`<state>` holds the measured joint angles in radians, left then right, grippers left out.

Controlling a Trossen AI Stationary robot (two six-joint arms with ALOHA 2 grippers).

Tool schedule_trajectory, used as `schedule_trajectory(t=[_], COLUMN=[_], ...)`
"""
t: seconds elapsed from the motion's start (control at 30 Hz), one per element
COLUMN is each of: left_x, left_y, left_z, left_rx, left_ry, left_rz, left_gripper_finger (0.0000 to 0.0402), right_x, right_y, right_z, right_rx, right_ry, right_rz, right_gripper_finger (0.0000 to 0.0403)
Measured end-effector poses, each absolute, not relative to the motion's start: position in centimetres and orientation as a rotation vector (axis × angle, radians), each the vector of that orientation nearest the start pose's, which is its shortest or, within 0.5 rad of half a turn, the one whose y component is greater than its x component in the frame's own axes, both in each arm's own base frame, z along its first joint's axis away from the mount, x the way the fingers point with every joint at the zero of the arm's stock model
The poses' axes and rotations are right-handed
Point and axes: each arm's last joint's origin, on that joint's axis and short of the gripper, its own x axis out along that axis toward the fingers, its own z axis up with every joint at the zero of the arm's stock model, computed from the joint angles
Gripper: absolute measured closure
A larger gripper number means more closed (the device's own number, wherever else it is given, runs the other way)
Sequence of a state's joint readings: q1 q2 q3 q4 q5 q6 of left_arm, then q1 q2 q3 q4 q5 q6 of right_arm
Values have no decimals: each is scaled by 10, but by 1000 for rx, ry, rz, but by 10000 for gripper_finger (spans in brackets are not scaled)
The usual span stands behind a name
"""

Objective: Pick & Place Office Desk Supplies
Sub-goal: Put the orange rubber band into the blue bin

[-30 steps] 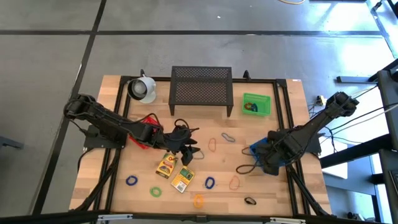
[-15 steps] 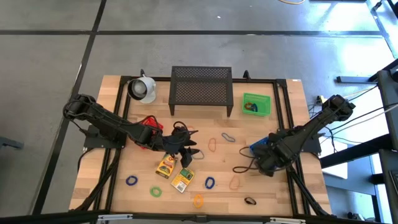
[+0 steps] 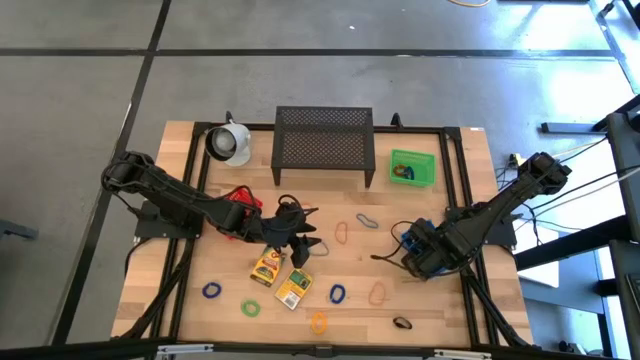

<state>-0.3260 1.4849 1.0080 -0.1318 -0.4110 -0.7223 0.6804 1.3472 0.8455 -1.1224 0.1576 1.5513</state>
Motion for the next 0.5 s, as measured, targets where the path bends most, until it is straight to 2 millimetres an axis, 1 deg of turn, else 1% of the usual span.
schedule_trajectory(t=[0.17, 0.33, 0.43, 0.5], left_x=[307, 307, 307, 307], left_y=[-91, -91, -91, -91], left_z=[254, 253, 254, 254], left_rx=[-484, -489, -486, -486], left_ry=[506, 505, 499, 497], left_rz=[280, 282, 293, 297], left_gripper_finger=[226, 226, 226, 226], right_x=[158, 158, 157, 159], right_y=[123, 123, 120, 119], right_z=[199, 199, 200, 200], right_rx=[631, 737, 704, 638], right_ry=[1335, 1289, 1220, 1202], right_rz=[-800, -894, -941, -887], right_gripper_finger=[134, 104, 89, 85])
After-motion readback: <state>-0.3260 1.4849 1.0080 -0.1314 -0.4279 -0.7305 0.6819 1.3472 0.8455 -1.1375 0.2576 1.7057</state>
